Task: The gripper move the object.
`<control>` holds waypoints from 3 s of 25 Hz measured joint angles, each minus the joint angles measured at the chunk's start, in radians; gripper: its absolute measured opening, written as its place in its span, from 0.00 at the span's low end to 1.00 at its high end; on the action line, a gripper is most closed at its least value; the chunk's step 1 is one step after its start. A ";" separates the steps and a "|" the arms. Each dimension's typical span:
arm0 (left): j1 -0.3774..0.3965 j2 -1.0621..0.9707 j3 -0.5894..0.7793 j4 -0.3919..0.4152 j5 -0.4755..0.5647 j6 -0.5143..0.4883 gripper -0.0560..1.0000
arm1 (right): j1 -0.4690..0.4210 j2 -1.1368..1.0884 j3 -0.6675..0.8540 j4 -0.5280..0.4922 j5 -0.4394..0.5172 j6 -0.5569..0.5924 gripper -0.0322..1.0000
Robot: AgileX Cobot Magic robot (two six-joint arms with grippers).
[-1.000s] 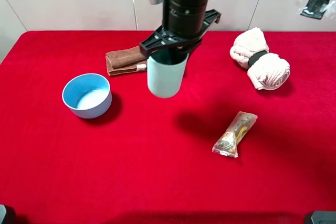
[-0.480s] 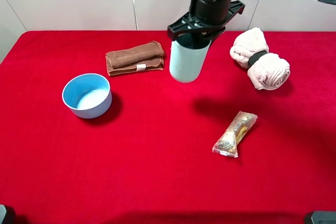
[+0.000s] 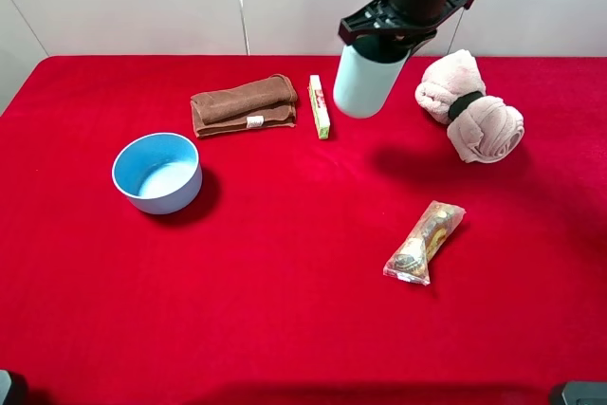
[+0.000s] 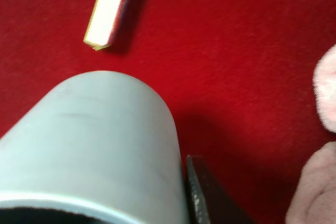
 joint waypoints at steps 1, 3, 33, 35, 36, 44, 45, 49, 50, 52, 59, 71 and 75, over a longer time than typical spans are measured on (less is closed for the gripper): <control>0.000 0.000 0.000 0.000 0.000 0.000 0.98 | -0.010 0.006 0.000 -0.001 -0.006 0.000 0.04; 0.000 0.000 0.000 0.000 0.000 0.000 0.98 | -0.031 0.020 0.000 -0.001 -0.018 0.000 0.04; 0.000 0.000 0.000 0.000 0.000 -0.001 0.98 | -0.135 0.232 -0.097 -0.060 -0.063 -0.035 0.04; 0.000 0.000 0.000 0.000 0.000 -0.001 0.98 | -0.135 0.251 -0.097 -0.061 -0.064 -0.035 0.04; 0.000 0.000 0.000 0.000 0.000 -0.001 0.98 | -0.135 0.254 -0.097 -0.061 -0.064 -0.035 0.04; 0.000 0.000 0.000 0.000 0.000 -0.001 0.98 | -0.135 0.257 -0.098 -0.061 -0.068 -0.035 0.08; 0.000 0.000 0.000 0.000 0.000 -0.001 0.98 | -0.135 0.257 -0.098 -0.061 -0.068 -0.035 0.11; 0.000 0.000 0.000 0.000 0.000 -0.001 0.98 | -0.135 0.257 -0.098 -0.061 -0.068 -0.035 0.34; 0.000 0.000 0.000 0.000 0.000 -0.001 0.98 | -0.135 0.257 -0.098 -0.061 -0.068 -0.035 0.39; 0.000 0.000 0.000 0.000 0.000 -0.001 0.98 | -0.135 0.257 -0.098 -0.063 -0.068 -0.035 0.50; 0.000 0.000 0.000 0.000 0.000 -0.001 0.98 | -0.135 0.255 -0.099 -0.064 -0.067 -0.035 0.59; 0.000 0.000 0.000 0.000 0.000 -0.001 0.98 | -0.135 0.104 -0.100 -0.051 0.058 -0.035 0.68; 0.000 0.000 0.000 0.000 0.000 -0.001 0.98 | -0.135 0.041 -0.101 -0.011 0.129 -0.035 0.70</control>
